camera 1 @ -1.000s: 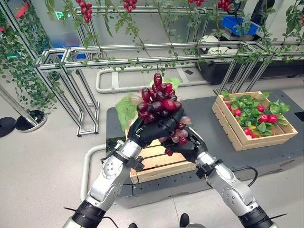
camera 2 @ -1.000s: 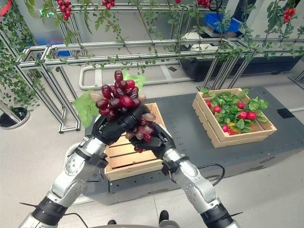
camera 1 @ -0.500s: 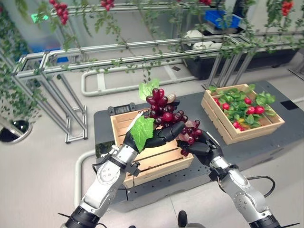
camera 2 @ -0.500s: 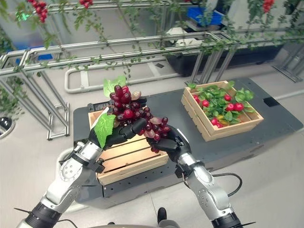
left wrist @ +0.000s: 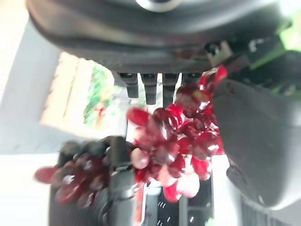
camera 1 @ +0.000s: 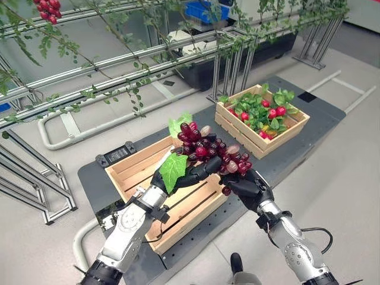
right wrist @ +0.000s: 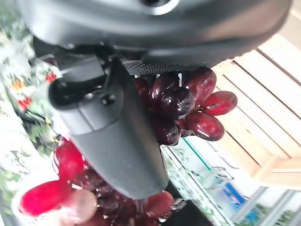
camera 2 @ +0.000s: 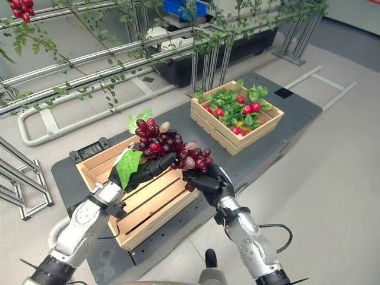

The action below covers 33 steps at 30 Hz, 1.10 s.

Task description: Pick up the fruits from the basket on one side to the basket on the other side

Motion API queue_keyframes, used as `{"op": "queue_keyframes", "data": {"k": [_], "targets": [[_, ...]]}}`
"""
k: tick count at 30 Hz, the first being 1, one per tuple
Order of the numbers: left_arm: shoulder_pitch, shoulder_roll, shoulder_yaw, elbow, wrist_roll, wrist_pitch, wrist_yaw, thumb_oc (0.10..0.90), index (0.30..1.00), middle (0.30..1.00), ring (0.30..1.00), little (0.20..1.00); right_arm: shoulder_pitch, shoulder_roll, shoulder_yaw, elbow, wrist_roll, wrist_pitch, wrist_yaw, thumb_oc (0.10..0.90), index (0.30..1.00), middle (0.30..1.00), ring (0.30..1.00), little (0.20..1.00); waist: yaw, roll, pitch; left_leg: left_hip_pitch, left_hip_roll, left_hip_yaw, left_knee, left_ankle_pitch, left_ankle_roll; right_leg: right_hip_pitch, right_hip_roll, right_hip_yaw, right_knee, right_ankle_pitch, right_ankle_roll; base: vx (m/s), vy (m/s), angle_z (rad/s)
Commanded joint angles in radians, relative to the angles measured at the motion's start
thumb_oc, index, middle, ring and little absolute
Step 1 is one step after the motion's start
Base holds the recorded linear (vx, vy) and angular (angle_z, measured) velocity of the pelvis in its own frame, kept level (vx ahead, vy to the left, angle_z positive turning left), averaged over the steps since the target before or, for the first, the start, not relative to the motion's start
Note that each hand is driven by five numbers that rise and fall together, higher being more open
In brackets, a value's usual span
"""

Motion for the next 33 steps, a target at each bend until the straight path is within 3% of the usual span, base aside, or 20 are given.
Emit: {"op": "queue_keyframes", "data": {"k": [1,2,3,6,7,10,13,14,17,20,21,22,27,33], "targets": [[-0.088,-0.036,0.059,-0.097,-0.104,-0.038,-0.092,0.8,0.9,0.9,0.9,0.9,-0.081,0.031,-0.093,-0.121,0.11,-0.192,0.041,0.4,0.3,0.3,0.3,0.3,-0.008,0.047,-0.025,-0.004,0.025,-0.026,-0.04,-0.017,-0.079,-0.042,0.002,-0.018,0.052,0.07,0.026,-0.04,0.124,-0.36],[-0.086,-0.036,0.061,-0.098,-0.109,-0.031,-0.099,0.8,0.9,0.9,0.9,0.9,-0.079,0.033,-0.095,-0.122,0.112,-0.194,0.044,0.4,0.3,0.3,0.3,0.3,-0.008,0.048,-0.023,-0.003,0.026,-0.023,-0.041,-0.017,-0.079,-0.043,-0.001,-0.023,0.048,0.073,0.027,-0.1,0.195,-0.5],[-0.072,-0.027,0.068,-0.109,-0.109,-0.014,-0.119,0.8,0.9,0.9,0.9,0.9,-0.064,0.043,-0.093,-0.129,0.134,-0.209,0.059,0.4,0.3,0.3,0.3,0.3,-0.001,0.048,-0.012,0.001,0.03,0.012,-0.05,-0.007,-0.084,-0.052,-0.025,-0.084,0.019,0.081,0.04,-0.11,0.157,-0.37],[-0.069,0.001,0.061,-0.118,-0.154,0.009,-0.169,0.8,0.9,0.9,0.9,0.9,-0.075,0.036,-0.086,-0.124,0.164,-0.243,0.062,0.4,0.3,0.3,0.3,0.3,0.019,0.049,-0.008,-0.001,0.027,0.062,-0.072,0.008,-0.077,-0.051,-0.03,-0.165,0.053,0.078,0.042,-0.14,0.106,-0.78],[-0.063,0.011,0.062,-0.124,-0.195,0.024,-0.206,0.8,0.9,0.9,0.9,0.9,-0.086,0.03,-0.076,-0.118,0.182,-0.282,0.069,0.4,0.3,0.3,0.3,0.3,0.035,0.058,-0.01,-0.006,0.03,0.094,-0.081,0.018,-0.072,-0.041,-0.027,-0.217,0.133,0.045,0.034,-0.15,0.05,-0.8],[-0.06,0.012,0.052,-0.128,-0.225,0.037,-0.245,0.8,0.9,0.9,0.9,0.9,-0.098,0.041,-0.063,-0.109,0.182,-0.315,0.068,0.4,0.3,0.3,0.3,0.3,0.05,0.066,-0.018,-0.019,0.033,0.132,-0.083,0.024,-0.065,-0.038,-0.028,-0.264,0.206,0.01,0.022,-0.13,0.027,-0.65],[-0.052,0.013,0.025,-0.141,-0.293,0.065,-0.331,0.8,0.9,0.9,0.9,0.9,-0.117,0.064,-0.029,-0.088,0.143,-0.353,0.106,0.4,0.3,0.3,0.3,0.3,0.079,0.086,-0.026,-0.033,0.054,0.241,-0.091,0.026,-0.05,0.008,-0.076,-0.384,0.388,-0.085,-0.002,-0.13,-0.006,-0.77],[-0.052,0.013,0.025,-0.141,-0.293,0.065,-0.331,0.8,0.9,0.9,0.9,0.9,-0.117,0.064,-0.029,-0.088,0.143,-0.353,0.106,0.4,0.3,0.3,0.3,0.3,0.08,0.086,-0.026,-0.033,0.053,0.242,-0.091,0.026,-0.05,0.007,-0.077,-0.383,0.39,-0.085,-0.001,-0.09,-0.059,-0.73],[-0.049,0.033,0.037,-0.144,-0.331,0.092,-0.381,0.8,0.9,0.9,0.9,0.9,-0.125,0.077,-0.008,-0.094,0.133,-0.374,0.117,0.4,0.3,0.3,0.3,0.3,0.103,0.088,-0.043,-0.032,0.068,0.321,-0.091,0.017,-0.065,0.079,-0.134,-0.463,0.452,-0.145,0.016,-0.02,-0.108,-0.68],[-0.032,0.056,0.044,-0.164,-0.342,0.101,-0.429,0.8,0.9,0.9,0.9,0.9,-0.128,0.093,0.007,-0.104,0.123,-0.386,0.133,0.4,0.3,0.3,0.3,0.3,0.117,0.077,-0.071,-0.042,0.087,0.389,-0.091,0.031,-0.081,0.188,-0.121,-0.515,0.308,-0.176,0.016,-0.1,-0.304,-0.74],[-0.01,0.077,0.04,-0.175,-0.322,0.088,-0.451,0.8,0.9,0.9,0.9,0.9,-0.123,0.096,0.017,-0.122,0.109,-0.385,0.136,0.4,0.3,0.3,0.3,0.3,0.119,0.068,-0.091,-0.05,0.115,0.452,-0.091,0.053,-0.106,0.261,-0.088,-0.554,0.131,-0.193,0.013,-0.14,-0.444,-1.11],[-0.004,0.086,0.037,-0.181,-0.315,0.083,-0.447,0.8,0.9,0.9,0.9,0.9,-0.121,0.093,0.023,-0.126,0.105,-0.389,0.136,0.4,0.3,0.3,0.3,0.3,0.118,0.066,-0.095,-0.056,0.134,0.492,-0.091,0.067,-0.119,0.29,-0.07,-0.571,0.062,-0.2,0.012,-0.14,-0.421,-1.11],[-0.015,0.104,0.007,-0.169,-0.284,0.078,-0.52,0.8,0.9,0.9,0.9,0.9,-0.111,0.059,0.029,-0.146,0.114,-0.389,0.137,0.4,0.3,0.3,0.3,0.3,0.086,0.059,-0.098,-0.078,0.191,0.568,-0.091,0.106,-0.147,0.307,-0.009,-0.549,-0.058,-0.187,0.005,-0.12,-0.285,-1.47],[-0.056,0.123,-0.052,-0.133,-0.226,0.112,-0.595,0.8,0.9,0.9,0.9,0.9,-0.098,0.019,-0.013,-0.128,0.157,-0.427,0.138,0.4,0.3,0.3,0.3,0.3,0.039,0.048,-0.093,-0.103,0.238,0.568,-0.091,0.135,-0.182,0.27,0.047,-0.511,-0.095,-0.175,-0.019,-0.11,-0.243,-0.9]]}}
